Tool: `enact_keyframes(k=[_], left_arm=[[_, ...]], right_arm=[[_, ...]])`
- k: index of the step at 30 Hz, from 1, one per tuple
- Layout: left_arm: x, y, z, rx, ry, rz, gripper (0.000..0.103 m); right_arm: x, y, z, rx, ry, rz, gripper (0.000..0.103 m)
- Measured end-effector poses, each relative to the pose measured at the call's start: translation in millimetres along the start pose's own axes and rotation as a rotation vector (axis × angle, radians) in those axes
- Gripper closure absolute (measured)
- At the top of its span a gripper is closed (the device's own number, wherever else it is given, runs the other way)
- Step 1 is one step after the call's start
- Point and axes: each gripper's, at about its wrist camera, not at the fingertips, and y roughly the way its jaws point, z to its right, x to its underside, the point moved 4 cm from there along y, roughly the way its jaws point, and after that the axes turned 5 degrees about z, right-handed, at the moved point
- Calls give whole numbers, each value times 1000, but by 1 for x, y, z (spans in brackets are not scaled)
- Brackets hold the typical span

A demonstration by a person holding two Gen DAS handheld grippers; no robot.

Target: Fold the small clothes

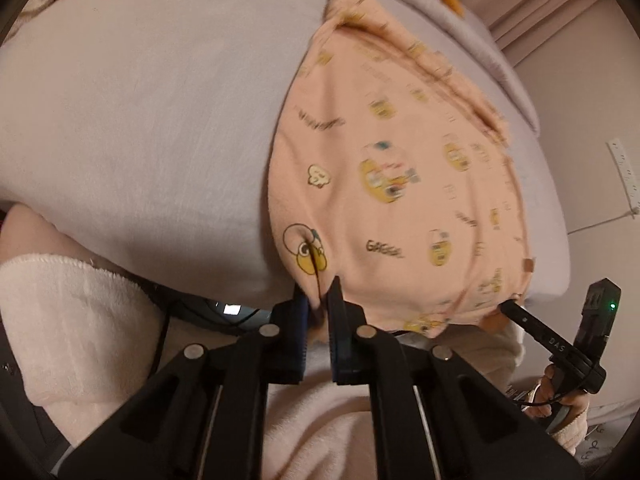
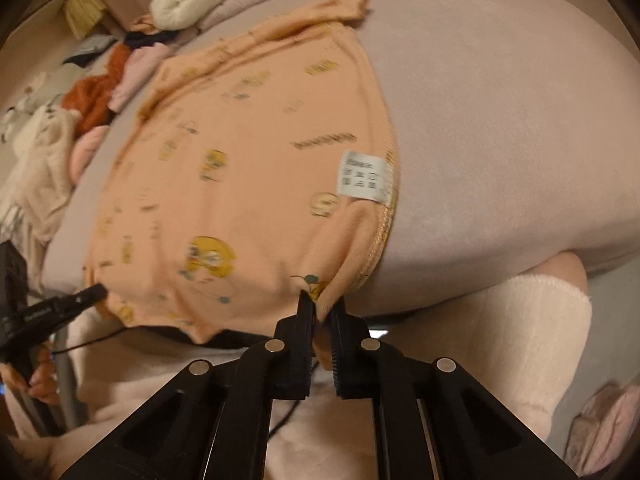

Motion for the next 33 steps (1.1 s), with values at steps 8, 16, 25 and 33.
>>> enact_keyframes(k=[8,16,25,33], left_arm=[[-29,-35,19,95,21,88,96],[-78,-24,22,104,5,134,96],[-119,14,7,83,-65,84,95],[-138,47,-4,63,-104,33,93]], right_arm=[[-34,-28,-22,-108,3,153,93],[-84,-19,-25,-150,38,238,94],[-113,15,-9,-95,143,207,94],[-125,43,2,-37,179,134,94]])
